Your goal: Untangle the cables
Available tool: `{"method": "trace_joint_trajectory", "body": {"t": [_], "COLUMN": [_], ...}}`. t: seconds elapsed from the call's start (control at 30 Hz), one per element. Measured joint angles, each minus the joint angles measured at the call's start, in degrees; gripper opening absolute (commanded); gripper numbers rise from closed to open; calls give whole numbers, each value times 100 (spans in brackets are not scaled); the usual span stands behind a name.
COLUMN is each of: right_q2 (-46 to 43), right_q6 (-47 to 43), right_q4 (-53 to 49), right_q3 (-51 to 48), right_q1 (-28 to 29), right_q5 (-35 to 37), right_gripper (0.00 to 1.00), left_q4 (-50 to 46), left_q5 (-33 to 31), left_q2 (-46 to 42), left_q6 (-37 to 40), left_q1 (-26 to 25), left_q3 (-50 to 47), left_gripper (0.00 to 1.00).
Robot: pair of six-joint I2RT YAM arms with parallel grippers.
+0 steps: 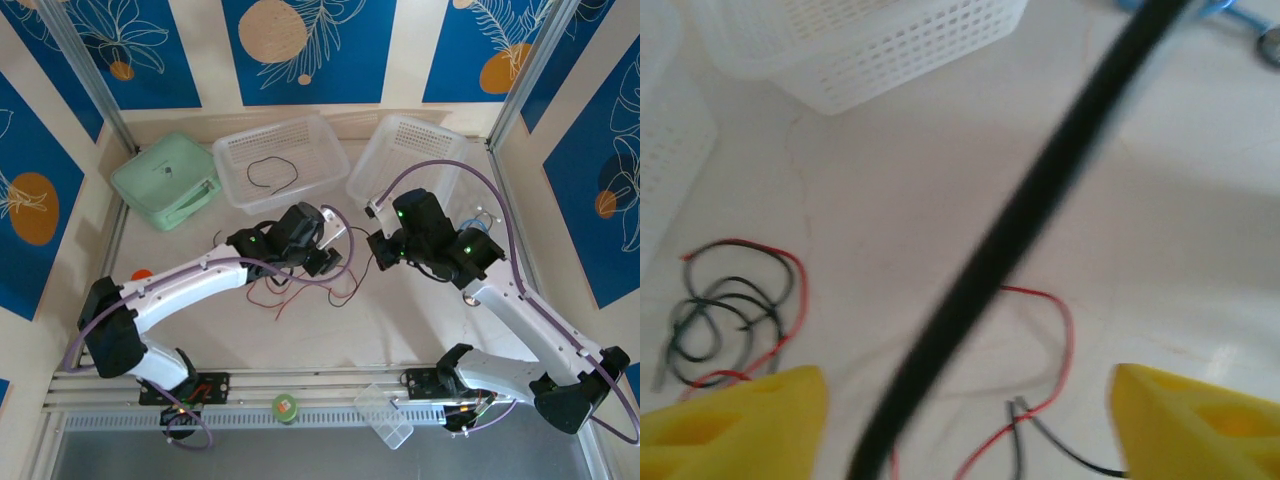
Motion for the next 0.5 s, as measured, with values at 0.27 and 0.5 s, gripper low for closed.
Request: {"method": "trace_joint_trajectory", "body": {"t": [0.27,0.5], "right_q2": [-214,-223], "right_q6": [247,1384], "right_q4": [306,1497], "right_q3": [-437,-1628], "right_q1": [-87,-188], "right_q5": [-35,-398], "right_gripper": [4,60], "left_q4": [61,-850], "left_q5": [-527,-859], "left_q2": [-168,-197], "left_q6": [22,-192], "left_q1": [0,-4], "left_q3": [26,1290], "left_gripper": [0,0]}}
